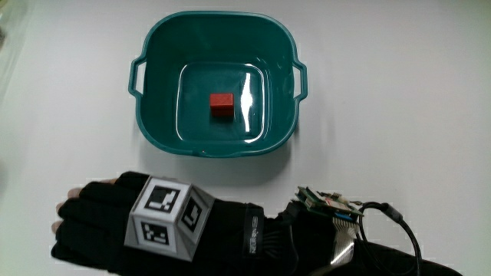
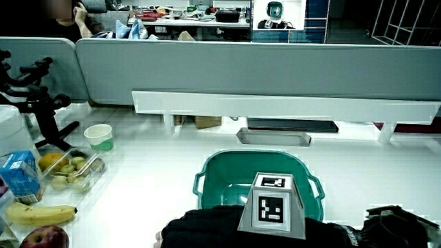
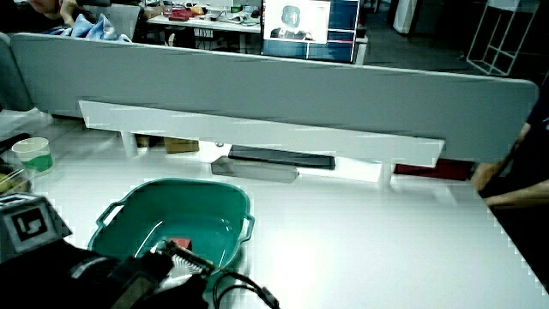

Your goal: Pick red block

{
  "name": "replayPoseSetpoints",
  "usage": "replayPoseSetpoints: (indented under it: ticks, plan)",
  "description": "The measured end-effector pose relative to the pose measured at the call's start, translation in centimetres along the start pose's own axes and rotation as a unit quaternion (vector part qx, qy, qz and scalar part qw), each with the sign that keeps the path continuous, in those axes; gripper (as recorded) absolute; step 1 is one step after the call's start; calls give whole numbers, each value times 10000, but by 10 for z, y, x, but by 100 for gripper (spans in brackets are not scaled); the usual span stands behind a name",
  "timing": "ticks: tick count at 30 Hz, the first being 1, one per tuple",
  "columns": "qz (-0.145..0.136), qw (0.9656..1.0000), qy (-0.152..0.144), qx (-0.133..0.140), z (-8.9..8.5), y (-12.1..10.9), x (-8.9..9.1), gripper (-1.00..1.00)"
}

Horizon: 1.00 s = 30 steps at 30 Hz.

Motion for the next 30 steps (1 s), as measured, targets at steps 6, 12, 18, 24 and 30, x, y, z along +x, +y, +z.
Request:
replayPoseSetpoints:
  ticks: [6,12,18,24,30]
  plan:
    - [-249,9996,-16,124,4,1,14,0]
    - [-460,9985,272,86,4,4,36,0]
    - [-813,9963,272,113,4,4,60,0]
    - [-1112,9925,501,121,2,3,84,0]
    - [-1508,9869,566,108,0,1,112,0]
